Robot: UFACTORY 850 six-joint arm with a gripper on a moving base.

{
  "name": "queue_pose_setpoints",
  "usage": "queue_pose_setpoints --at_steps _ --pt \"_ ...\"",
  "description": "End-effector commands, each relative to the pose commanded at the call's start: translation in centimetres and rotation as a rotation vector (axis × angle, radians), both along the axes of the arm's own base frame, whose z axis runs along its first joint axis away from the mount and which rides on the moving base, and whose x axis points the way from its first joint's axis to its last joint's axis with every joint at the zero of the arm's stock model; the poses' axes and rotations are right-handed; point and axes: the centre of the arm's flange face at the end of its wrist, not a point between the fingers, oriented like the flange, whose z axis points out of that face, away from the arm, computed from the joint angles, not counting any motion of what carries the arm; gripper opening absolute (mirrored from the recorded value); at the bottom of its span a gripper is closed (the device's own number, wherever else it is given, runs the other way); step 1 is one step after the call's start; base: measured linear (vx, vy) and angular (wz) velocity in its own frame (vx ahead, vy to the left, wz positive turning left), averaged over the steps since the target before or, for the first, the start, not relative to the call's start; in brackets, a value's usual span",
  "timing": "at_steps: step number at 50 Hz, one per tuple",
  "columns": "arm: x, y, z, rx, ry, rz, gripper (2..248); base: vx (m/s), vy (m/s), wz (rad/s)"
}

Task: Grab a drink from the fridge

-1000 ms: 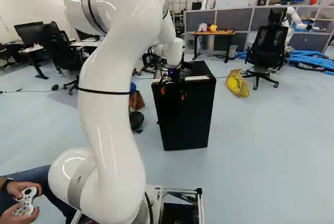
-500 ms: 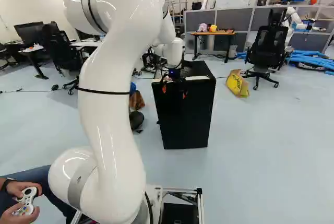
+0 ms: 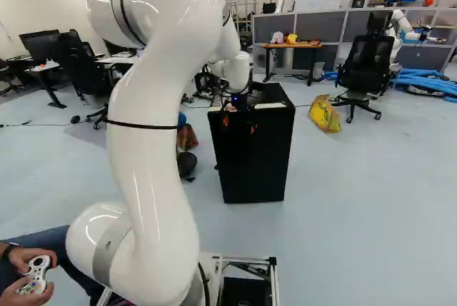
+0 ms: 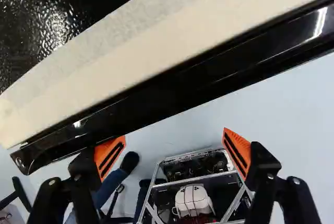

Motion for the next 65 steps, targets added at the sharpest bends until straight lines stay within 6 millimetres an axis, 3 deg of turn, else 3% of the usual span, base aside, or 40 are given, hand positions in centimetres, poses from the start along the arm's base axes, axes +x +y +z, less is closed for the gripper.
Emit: queue_pose_setpoints --at_steps 32,65 --pt "-4.6 1.2 0.0 0.0 0.016 -0.002 247 0.0 0.0 0.0" --pt "-8.2 2.4 0.7 -0.092 -0.217 -0.018 247 0.0 0.0 0.0"
